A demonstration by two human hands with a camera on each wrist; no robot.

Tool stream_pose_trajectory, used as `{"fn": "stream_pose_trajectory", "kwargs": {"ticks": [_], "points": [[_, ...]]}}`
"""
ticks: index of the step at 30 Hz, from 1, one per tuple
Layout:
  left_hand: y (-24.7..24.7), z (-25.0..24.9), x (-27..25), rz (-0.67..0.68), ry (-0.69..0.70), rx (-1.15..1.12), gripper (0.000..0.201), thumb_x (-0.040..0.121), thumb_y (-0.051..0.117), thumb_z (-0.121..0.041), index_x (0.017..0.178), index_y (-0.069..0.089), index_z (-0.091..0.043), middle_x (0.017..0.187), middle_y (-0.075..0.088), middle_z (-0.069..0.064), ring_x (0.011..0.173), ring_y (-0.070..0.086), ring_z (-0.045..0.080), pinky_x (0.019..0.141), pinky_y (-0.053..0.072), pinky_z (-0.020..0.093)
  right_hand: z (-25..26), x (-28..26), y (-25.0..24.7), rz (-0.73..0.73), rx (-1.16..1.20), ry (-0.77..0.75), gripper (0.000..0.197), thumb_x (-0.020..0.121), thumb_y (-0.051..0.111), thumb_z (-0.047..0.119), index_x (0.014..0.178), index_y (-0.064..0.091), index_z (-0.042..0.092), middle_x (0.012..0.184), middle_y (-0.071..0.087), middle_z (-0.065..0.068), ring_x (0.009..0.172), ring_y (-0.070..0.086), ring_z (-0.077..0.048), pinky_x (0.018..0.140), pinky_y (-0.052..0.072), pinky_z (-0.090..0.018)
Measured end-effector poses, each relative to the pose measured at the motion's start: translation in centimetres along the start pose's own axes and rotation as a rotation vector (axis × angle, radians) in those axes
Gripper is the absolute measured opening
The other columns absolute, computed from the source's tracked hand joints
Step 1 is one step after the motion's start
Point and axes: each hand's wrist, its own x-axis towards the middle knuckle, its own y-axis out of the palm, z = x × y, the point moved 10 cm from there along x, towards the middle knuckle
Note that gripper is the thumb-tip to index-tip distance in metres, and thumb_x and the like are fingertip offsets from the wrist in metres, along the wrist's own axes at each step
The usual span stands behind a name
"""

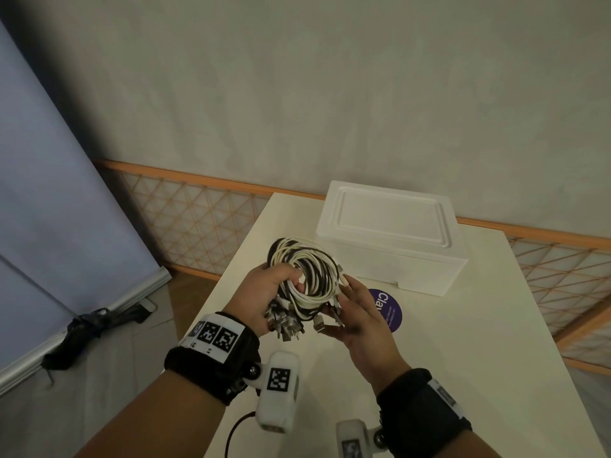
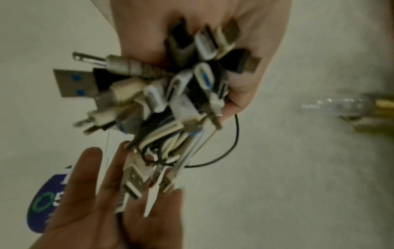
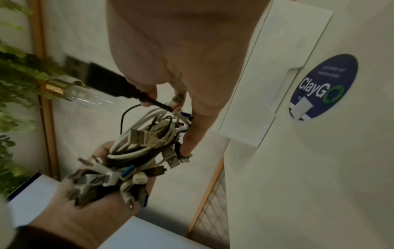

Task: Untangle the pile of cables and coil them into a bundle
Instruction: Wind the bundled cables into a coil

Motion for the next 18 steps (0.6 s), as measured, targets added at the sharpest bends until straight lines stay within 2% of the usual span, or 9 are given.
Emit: {"fn": "stream_pose_trajectory", "kwargs": {"ticks": [3, 4, 7, 10, 12, 14, 16, 18], "points": [[-0.5, 0.5, 0.3, -0.033, -0.039, -0.094, 0.024, 0.079, 0.062, -0.010, 0.056, 0.060, -0.005, 0.062, 0.060, 0.012, 0.055, 0.060, 0.026, 0.065, 0.053, 0.034, 0.0, -0.9, -0.5, 0.016, 0.074, -0.035, 0.053, 0.088, 0.032, -0.015, 0.131, 0.048, 0.013, 0.128, 0.060, -0.010, 0.114, 0.060, -0.031, 0.096, 0.048, -0.051], [-0.6, 0.7, 0.4, -0.043, -0.048, -0.111, 0.023, 0.079, 0.062, -0.010, 0.056, 0.060, -0.006, 0.063, 0.060, 0.011, 0.055, 0.061, 0.025, 0.064, 0.053, 0.033, 0.1, -1.1, -0.6, 0.010, 0.059, -0.060, 0.055, 0.087, 0.030, -0.017, 0.131, 0.047, 0.012, 0.129, 0.060, -0.010, 0.116, 0.059, -0.031, 0.099, 0.046, -0.051], [-0.6, 1.4, 0.6, -0.064, -0.056, -0.125, 0.015, 0.076, 0.063, -0.010, 0.062, 0.060, -0.005, 0.066, 0.061, 0.012, 0.058, 0.063, 0.027, 0.063, 0.054, 0.034, 0.9, -1.9, -1.3, -0.085, -0.013, -0.165, 0.041, 0.095, 0.038, -0.007, 0.130, 0.050, 0.012, 0.124, 0.063, -0.009, 0.113, 0.061, -0.029, 0.094, 0.051, -0.042], [-0.9, 1.8, 0.7, -0.098, -0.070, -0.163, 0.022, 0.077, 0.062, -0.009, 0.055, 0.062, -0.007, 0.058, 0.061, 0.009, 0.050, 0.063, 0.023, 0.058, 0.051, 0.030, 1.6, -2.6, -1.1, -0.120, -0.095, -0.233, 0.045, 0.091, 0.043, -0.014, 0.120, 0.057, 0.018, 0.119, 0.067, -0.002, 0.108, 0.065, -0.022, 0.085, 0.055, -0.030], [-0.8, 1.9, 0.7, -0.106, -0.070, -0.205, 0.032, 0.079, 0.061, -0.007, 0.047, 0.061, -0.009, 0.053, 0.060, 0.007, 0.046, 0.061, 0.018, 0.057, 0.050, 0.028, 2.8, -3.3, -0.6, -0.123, -0.327, -0.366, 0.046, 0.088, 0.053, -0.013, 0.114, 0.060, 0.024, 0.113, 0.069, 0.011, 0.105, 0.065, -0.011, 0.087, 0.053, -0.023], [-0.8, 1.8, 0.8, -0.118, -0.055, -0.218, 0.028, 0.079, 0.062, -0.007, 0.051, 0.060, -0.008, 0.053, 0.060, 0.007, 0.046, 0.061, 0.018, 0.056, 0.050, 0.029, 4.7, -4.5, 0.9, -0.125, -0.720, -0.622, 0.035, 0.087, 0.063, -0.001, 0.107, 0.065, 0.027, 0.099, 0.069, 0.024, 0.095, 0.064, 0.003, 0.084, 0.048, -0.011], [-0.6, 1.8, 0.7, -0.116, -0.047, -0.217, 0.023, 0.079, 0.062, -0.006, 0.056, 0.058, -0.007, 0.055, 0.060, 0.009, 0.046, 0.061, 0.019, 0.057, 0.049, 0.030, 4.9, -5.2, 3.0, -0.053, -1.000, -0.837, 0.027, 0.086, 0.064, 0.007, 0.106, 0.067, 0.024, 0.090, 0.070, 0.018, 0.086, 0.063, 0.003, 0.079, 0.044, -0.004], [-0.3, 2.0, 0.7, -0.099, -0.049, -0.217, 0.022, 0.079, 0.061, -0.005, 0.057, 0.058, -0.006, 0.056, 0.060, 0.009, 0.047, 0.061, 0.020, 0.056, 0.049, 0.030, 4.4, -4.9, 3.9, -0.027, -1.085, -0.877, 0.025, 0.083, 0.063, 0.006, 0.104, 0.069, 0.019, 0.085, 0.071, 0.007, 0.082, 0.060, 0.000, 0.078, 0.039, 0.001]]}}
